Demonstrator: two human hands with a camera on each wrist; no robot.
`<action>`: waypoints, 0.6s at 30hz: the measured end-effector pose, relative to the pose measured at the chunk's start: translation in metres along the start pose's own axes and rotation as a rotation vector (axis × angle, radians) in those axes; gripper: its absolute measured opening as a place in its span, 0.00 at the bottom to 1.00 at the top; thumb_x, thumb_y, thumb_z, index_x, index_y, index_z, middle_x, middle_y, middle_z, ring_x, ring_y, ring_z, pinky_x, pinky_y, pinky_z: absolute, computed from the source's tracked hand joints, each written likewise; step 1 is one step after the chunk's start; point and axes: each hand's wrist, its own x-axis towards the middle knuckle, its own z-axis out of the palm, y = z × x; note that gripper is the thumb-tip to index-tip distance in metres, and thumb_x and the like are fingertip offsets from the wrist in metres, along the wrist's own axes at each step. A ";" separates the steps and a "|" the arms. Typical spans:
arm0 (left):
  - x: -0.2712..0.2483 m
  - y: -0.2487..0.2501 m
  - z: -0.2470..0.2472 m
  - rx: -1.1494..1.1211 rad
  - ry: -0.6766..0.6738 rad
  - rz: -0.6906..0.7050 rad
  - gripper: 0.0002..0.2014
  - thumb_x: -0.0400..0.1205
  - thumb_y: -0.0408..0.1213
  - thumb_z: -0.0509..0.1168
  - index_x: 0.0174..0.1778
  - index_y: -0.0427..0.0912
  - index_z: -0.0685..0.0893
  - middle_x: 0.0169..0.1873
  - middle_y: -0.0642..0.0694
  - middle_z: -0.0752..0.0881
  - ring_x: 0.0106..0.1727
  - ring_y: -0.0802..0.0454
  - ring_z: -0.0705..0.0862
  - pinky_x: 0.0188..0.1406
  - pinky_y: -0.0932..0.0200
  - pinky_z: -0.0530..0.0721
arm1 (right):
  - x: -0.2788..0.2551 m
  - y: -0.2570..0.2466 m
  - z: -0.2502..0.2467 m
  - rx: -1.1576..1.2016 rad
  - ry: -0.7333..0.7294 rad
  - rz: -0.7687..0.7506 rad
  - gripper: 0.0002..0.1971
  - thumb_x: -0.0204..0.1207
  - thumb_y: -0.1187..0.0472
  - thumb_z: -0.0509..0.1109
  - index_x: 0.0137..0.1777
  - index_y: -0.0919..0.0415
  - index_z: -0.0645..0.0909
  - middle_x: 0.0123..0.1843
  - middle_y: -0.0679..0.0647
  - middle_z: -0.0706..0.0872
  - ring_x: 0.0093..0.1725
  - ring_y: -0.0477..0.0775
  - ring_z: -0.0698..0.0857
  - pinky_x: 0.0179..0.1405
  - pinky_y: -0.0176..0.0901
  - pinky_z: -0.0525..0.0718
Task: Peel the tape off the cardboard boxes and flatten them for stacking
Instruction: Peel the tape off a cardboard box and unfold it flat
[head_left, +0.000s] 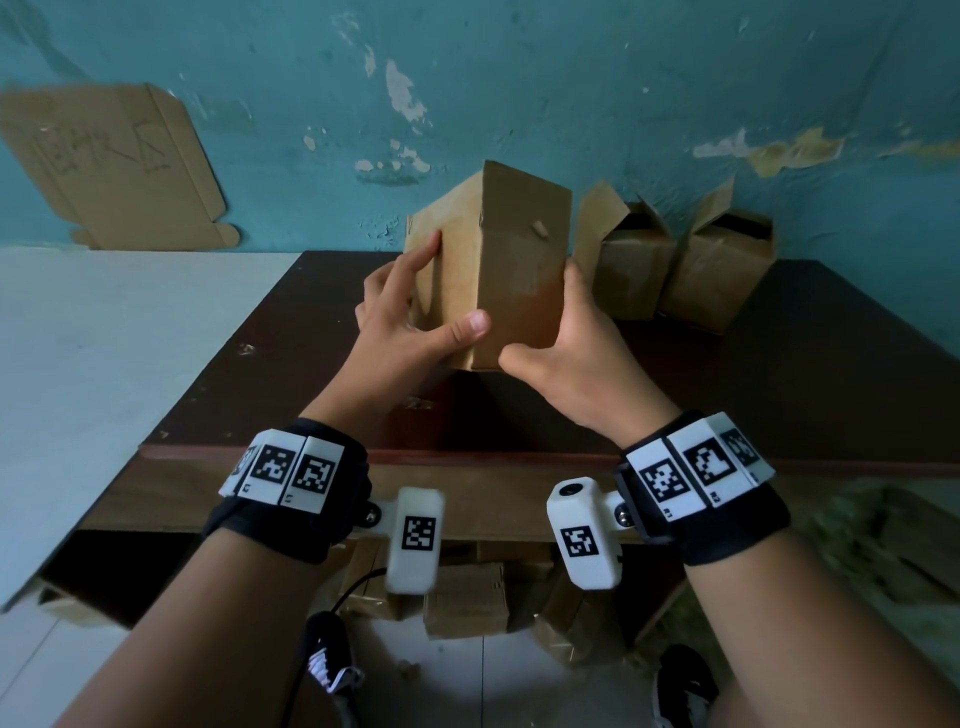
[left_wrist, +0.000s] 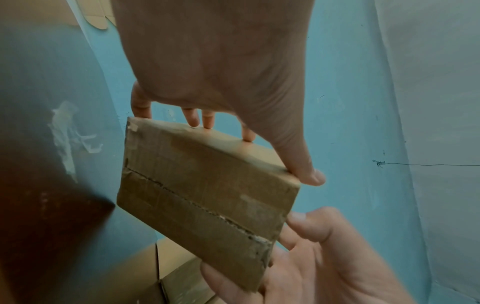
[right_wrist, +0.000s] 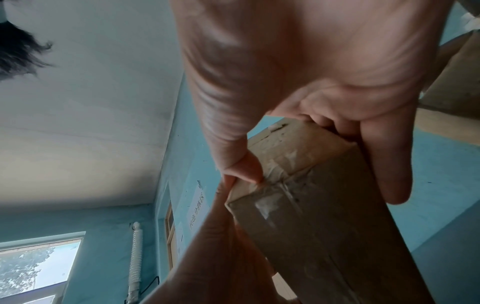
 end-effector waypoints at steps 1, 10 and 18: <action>0.000 0.000 -0.001 -0.006 -0.007 -0.002 0.44 0.56 0.83 0.70 0.69 0.92 0.60 0.75 0.57 0.62 0.81 0.41 0.64 0.75 0.29 0.76 | 0.000 0.001 0.000 0.006 0.002 -0.004 0.54 0.70 0.48 0.76 0.90 0.55 0.47 0.72 0.48 0.80 0.64 0.45 0.83 0.55 0.30 0.80; 0.003 -0.001 -0.006 -0.133 -0.062 0.051 0.54 0.56 0.82 0.73 0.81 0.76 0.64 0.80 0.53 0.67 0.81 0.50 0.71 0.71 0.44 0.84 | -0.003 0.000 0.003 0.043 0.055 -0.081 0.67 0.60 0.28 0.80 0.91 0.52 0.45 0.86 0.48 0.67 0.83 0.46 0.69 0.81 0.48 0.72; -0.001 0.003 0.003 -0.374 -0.051 0.073 0.45 0.73 0.45 0.78 0.85 0.55 0.63 0.71 0.63 0.75 0.63 0.71 0.84 0.52 0.71 0.85 | 0.006 0.008 0.003 0.194 0.125 -0.119 0.58 0.58 0.35 0.85 0.86 0.42 0.59 0.78 0.40 0.77 0.77 0.41 0.77 0.75 0.54 0.80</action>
